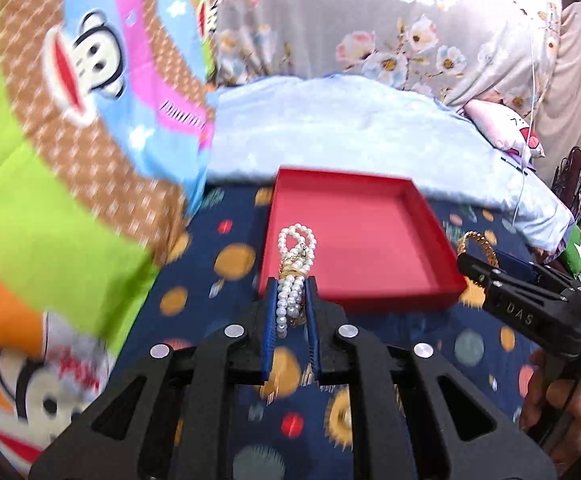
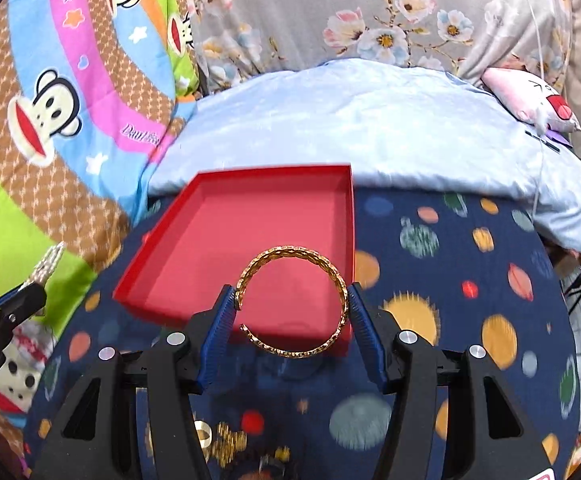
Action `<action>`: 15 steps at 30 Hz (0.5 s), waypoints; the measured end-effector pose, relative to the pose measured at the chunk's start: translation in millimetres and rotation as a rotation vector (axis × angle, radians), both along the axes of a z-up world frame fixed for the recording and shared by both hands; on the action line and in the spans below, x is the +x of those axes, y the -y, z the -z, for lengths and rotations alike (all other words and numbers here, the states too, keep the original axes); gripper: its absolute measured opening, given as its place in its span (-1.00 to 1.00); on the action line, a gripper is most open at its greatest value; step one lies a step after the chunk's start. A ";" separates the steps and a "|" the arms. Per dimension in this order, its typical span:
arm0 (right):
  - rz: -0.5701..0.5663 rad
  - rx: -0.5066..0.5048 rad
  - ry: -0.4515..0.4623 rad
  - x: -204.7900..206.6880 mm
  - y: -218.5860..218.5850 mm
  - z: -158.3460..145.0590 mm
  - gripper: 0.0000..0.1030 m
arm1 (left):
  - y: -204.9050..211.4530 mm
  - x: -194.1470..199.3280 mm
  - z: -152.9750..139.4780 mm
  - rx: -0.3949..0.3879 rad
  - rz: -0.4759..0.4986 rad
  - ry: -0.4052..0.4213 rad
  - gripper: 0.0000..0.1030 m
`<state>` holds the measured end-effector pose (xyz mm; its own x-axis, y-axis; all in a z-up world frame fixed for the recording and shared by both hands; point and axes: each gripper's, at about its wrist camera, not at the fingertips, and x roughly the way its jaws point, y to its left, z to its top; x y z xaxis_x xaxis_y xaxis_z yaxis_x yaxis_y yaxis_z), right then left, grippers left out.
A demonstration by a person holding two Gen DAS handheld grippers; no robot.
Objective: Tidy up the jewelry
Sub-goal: 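Carry both items into the red tray and open both grippers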
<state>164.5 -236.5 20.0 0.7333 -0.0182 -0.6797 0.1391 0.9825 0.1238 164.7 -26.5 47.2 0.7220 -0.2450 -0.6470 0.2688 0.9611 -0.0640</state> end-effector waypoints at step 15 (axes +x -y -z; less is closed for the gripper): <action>-0.033 -0.048 -0.063 129.2 20.6 21.7 0.08 | 67.4 138.2 18.8 0.030 0.024 0.007 -0.75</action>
<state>293.8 -257.1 -1.7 0.6900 -0.0281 -0.7233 0.1124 0.9913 0.0687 302.9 -93.9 28.4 0.7211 -0.2426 -0.6490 0.2918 0.9559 -0.0331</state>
